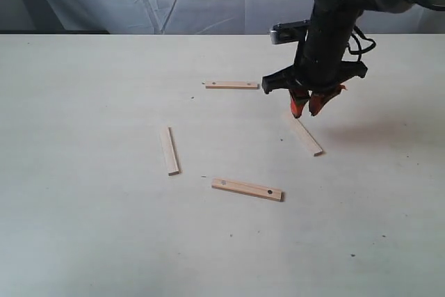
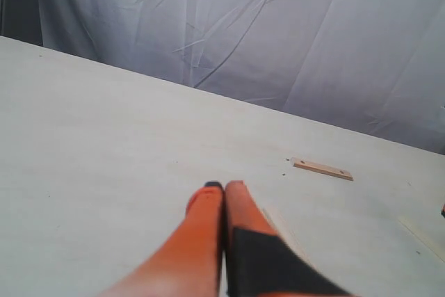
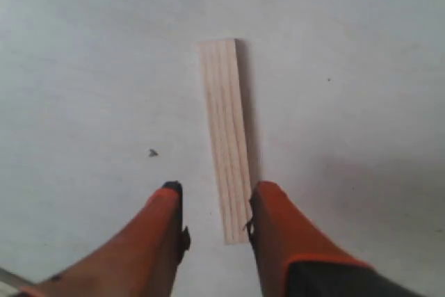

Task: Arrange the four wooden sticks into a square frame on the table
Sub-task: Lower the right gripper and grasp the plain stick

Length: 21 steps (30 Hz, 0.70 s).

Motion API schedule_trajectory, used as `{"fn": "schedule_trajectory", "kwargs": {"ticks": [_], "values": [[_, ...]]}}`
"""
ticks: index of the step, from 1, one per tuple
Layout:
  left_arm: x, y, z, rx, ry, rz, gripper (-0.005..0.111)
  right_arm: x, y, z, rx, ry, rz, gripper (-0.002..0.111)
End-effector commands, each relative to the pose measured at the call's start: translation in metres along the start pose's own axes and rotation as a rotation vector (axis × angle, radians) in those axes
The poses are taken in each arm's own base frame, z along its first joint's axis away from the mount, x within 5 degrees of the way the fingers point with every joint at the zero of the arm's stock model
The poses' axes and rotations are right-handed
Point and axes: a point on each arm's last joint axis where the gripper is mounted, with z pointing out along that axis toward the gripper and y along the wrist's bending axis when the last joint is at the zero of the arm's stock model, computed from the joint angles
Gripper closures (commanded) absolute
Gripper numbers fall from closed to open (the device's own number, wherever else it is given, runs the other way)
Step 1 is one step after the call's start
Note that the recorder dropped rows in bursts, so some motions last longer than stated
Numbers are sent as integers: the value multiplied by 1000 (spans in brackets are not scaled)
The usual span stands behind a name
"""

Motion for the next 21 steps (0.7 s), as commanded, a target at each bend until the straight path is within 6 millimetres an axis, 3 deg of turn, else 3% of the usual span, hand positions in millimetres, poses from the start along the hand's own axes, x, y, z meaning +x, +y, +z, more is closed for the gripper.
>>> {"fn": "schedule_trajectory", "kwargs": {"ticks": [1, 5, 9, 21], "values": [[1, 0, 0, 8, -1, -5, 107, 12, -6, 6, 27, -63, -44, 73], [1, 0, 0, 8, -1, -5, 107, 10, -9, 24, 48, -91, -58, 70], [1, 0, 0, 8, -1, -5, 107, 6, -9, 26, 47, -124, -86, 66], [1, 0, 0, 8, -1, -5, 107, 13, -9, 65, 17, 14, -86, 67]]}}
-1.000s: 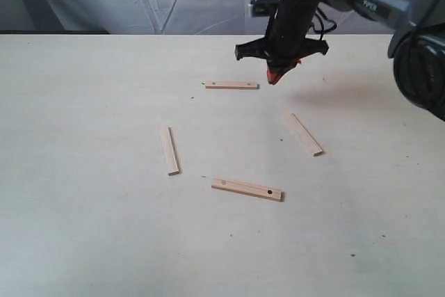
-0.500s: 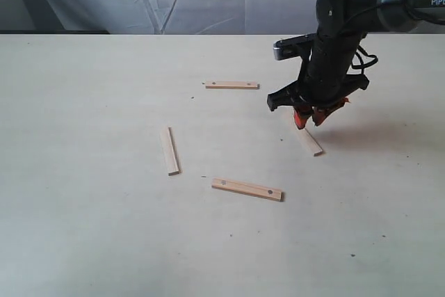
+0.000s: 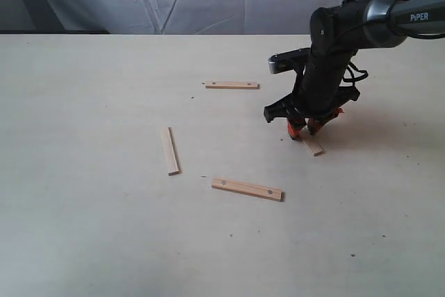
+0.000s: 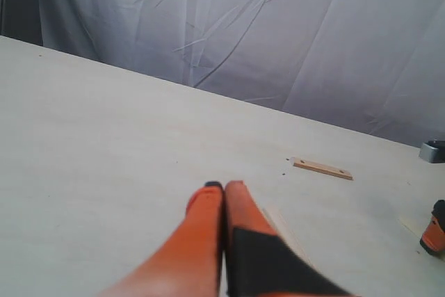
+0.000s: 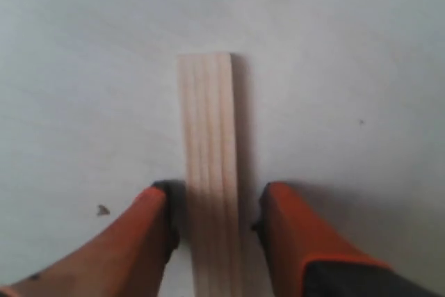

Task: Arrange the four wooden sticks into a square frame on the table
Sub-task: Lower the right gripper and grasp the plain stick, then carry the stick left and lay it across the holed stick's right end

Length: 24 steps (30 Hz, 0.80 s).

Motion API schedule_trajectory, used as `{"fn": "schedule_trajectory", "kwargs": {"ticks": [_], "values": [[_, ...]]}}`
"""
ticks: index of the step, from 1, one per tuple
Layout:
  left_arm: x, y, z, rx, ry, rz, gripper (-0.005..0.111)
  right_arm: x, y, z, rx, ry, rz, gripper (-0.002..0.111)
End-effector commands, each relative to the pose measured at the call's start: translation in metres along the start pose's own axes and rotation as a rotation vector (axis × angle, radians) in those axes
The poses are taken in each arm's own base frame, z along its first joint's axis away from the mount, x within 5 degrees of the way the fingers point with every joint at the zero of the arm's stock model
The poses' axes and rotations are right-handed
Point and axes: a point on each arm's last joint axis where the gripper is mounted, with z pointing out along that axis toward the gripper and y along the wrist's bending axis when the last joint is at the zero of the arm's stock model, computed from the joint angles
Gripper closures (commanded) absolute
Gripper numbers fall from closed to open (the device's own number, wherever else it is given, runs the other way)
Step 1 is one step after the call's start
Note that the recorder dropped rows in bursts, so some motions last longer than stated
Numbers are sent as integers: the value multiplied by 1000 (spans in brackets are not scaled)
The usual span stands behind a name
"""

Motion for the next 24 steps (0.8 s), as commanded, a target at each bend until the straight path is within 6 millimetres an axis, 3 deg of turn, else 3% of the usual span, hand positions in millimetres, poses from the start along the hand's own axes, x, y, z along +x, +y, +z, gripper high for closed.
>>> {"fn": "schedule_trajectory", "kwargs": {"ticks": [1, 6, 11, 17, 24], "values": [[0, 0, 0, 8, -4, -5, 107, 5, 0, 10, -28, 64, -3, 70], [0, 0, 0, 8, -4, -5, 107, 6, 1, 8, -29, 81, 58, 110], [0, 0, 0, 8, -4, -5, 107, -3, 3, -14, -39, 57, 147, 108], [0, 0, 0, 8, -4, -5, 107, -38, 12, -51, -152, -125, 227, 108], [0, 0, 0, 9, -6, -5, 107, -67, 17, -37, -188, -195, 359, 109]]}}
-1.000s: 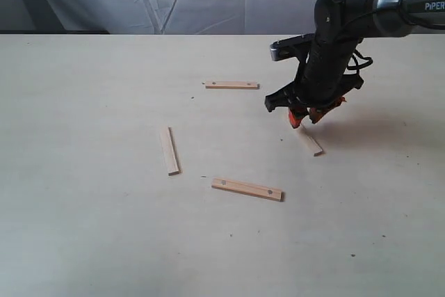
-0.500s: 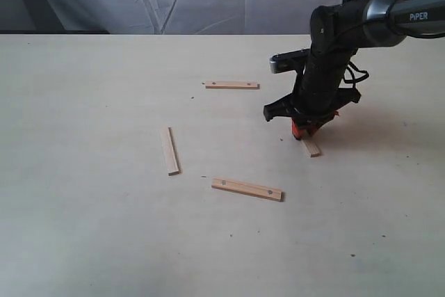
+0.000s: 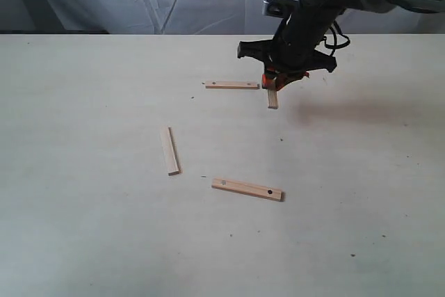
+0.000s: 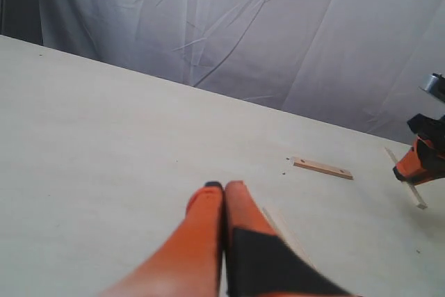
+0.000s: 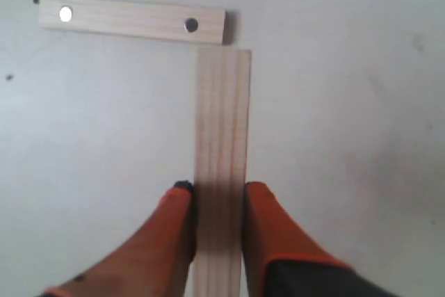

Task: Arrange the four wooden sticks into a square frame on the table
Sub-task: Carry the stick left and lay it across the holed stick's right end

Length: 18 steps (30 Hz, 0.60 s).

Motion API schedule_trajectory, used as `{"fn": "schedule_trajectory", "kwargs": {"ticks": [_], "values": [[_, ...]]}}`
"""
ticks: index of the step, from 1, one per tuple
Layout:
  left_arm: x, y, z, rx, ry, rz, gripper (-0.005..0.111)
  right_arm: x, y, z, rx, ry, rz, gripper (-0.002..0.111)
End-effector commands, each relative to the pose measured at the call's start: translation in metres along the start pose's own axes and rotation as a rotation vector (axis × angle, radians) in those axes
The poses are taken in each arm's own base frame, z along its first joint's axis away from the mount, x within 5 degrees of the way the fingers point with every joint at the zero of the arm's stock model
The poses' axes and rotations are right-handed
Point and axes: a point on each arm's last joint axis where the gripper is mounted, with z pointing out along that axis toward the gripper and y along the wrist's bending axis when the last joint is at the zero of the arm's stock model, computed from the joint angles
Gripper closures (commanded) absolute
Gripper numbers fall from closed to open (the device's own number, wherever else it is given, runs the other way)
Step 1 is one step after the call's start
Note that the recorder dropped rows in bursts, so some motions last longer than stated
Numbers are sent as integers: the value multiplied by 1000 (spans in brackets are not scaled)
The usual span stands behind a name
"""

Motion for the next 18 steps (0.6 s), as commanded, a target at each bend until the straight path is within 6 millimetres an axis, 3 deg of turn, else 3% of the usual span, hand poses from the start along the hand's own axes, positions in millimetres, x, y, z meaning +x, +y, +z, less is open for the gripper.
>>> {"fn": "schedule_trajectory", "kwargs": {"ticks": [1, 7, 18], "values": [[0, 0, 0, 9, -6, -5, 107, -10, 8, 18, -2, -6, 24, 109], [0, 0, 0, 9, -6, -5, 107, -22, 30, 34, 38, 15, 53, 109], [0, 0, 0, 9, -6, -5, 107, -25, 33, 60, 128, 42, 31, 109]]}}
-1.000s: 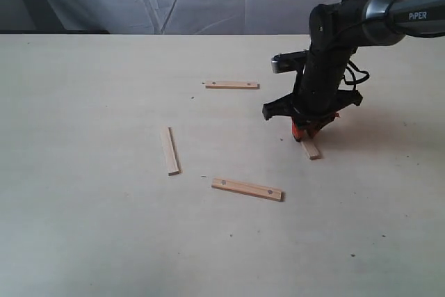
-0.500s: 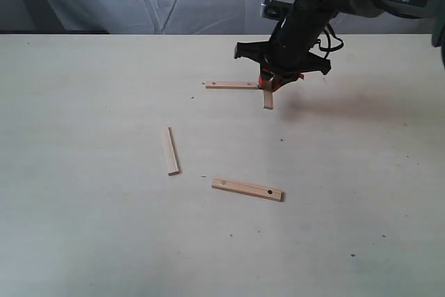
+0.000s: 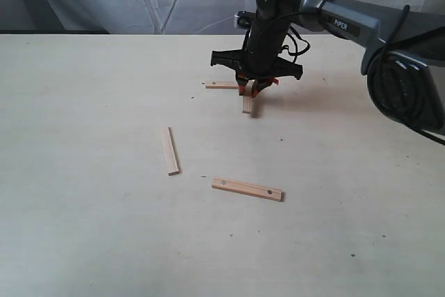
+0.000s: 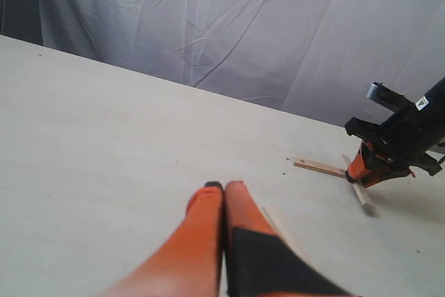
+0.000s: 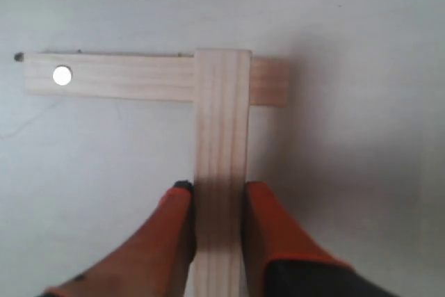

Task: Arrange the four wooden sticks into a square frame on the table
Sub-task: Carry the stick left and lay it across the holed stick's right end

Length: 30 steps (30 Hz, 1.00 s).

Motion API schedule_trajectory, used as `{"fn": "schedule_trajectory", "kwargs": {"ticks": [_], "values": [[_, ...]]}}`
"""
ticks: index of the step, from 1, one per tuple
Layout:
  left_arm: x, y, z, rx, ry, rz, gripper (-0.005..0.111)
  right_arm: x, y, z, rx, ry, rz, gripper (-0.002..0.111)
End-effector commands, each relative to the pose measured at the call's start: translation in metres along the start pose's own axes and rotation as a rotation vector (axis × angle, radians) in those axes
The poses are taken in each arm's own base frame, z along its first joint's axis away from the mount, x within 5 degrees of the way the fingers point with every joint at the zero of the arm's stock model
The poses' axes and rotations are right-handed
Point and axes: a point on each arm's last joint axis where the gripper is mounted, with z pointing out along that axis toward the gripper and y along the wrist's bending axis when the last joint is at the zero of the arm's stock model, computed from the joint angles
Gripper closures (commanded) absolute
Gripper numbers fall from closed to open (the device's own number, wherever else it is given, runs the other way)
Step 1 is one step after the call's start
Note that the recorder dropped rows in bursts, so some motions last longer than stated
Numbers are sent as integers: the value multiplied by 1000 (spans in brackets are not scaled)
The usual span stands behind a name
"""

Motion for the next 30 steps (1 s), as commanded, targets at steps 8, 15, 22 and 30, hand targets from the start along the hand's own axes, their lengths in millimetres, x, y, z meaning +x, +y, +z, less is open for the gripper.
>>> {"fn": "schedule_trajectory", "kwargs": {"ticks": [8, 15, 22, 30], "values": [[0, 0, 0, 9, -6, -5, 107, -2, -6, 6, 81, -22, -48, 109], [0, 0, 0, 9, -6, -5, 107, 3, -10, 5, 145, 30, -150, 93], [0, 0, 0, 9, -6, -5, 107, 4, -10, 5, 151, 44, -160, 93], [0, 0, 0, 9, -4, -5, 107, 5, -10, 5, 145, 54, -155, 89]]}}
